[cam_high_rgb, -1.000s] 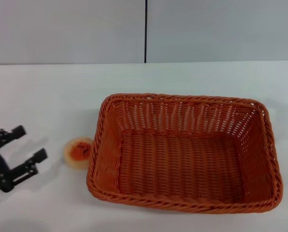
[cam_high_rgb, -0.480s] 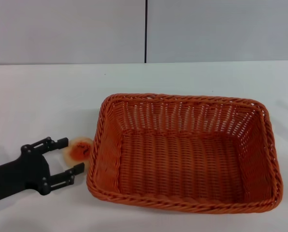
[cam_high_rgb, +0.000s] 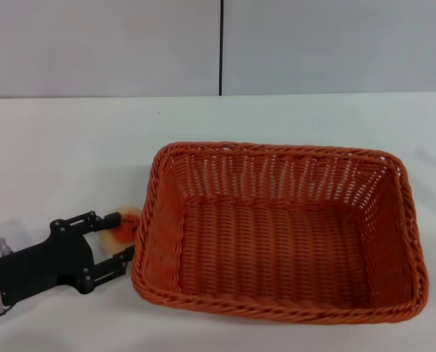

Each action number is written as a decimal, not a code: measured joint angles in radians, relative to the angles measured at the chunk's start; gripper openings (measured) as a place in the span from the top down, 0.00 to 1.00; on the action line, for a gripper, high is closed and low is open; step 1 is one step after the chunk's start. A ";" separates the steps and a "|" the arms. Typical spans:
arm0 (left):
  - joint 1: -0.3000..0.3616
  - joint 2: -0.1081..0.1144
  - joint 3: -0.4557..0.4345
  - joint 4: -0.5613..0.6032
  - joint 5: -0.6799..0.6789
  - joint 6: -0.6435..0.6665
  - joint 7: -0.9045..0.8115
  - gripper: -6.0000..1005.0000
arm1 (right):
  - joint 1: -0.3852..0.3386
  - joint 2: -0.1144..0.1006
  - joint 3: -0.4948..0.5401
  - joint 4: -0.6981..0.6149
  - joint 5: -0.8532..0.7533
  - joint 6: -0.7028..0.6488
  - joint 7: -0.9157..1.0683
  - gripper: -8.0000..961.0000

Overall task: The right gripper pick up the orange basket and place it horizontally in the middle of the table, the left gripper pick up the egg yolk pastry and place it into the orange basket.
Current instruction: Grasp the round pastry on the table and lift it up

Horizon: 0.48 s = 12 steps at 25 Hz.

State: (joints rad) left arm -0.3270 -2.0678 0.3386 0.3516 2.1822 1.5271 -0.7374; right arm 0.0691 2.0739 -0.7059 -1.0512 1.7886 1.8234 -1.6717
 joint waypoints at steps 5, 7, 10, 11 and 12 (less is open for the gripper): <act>-0.003 0.000 0.000 -0.004 0.000 -0.009 0.000 0.40 | 0.002 -0.001 0.000 0.016 0.004 0.000 0.000 0.37; -0.005 0.000 0.000 -0.012 0.000 -0.018 0.000 0.44 | 0.003 -0.002 0.000 0.022 0.006 0.001 0.000 0.37; -0.008 0.000 0.000 -0.018 0.003 -0.027 -0.001 0.49 | 0.008 -0.004 0.006 0.040 0.008 0.000 0.000 0.37; -0.008 0.000 0.000 -0.018 0.003 -0.027 -0.001 0.52 | 0.008 -0.004 0.006 0.040 0.008 0.000 0.000 0.37; -0.006 0.001 -0.003 -0.018 0.001 -0.026 0.000 0.55 | 0.009 -0.004 0.009 0.042 0.008 -0.001 0.000 0.37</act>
State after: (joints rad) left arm -0.3331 -2.0673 0.3351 0.3336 2.1835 1.5006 -0.7377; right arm 0.0779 2.0695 -0.6973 -1.0090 1.7964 1.8228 -1.6720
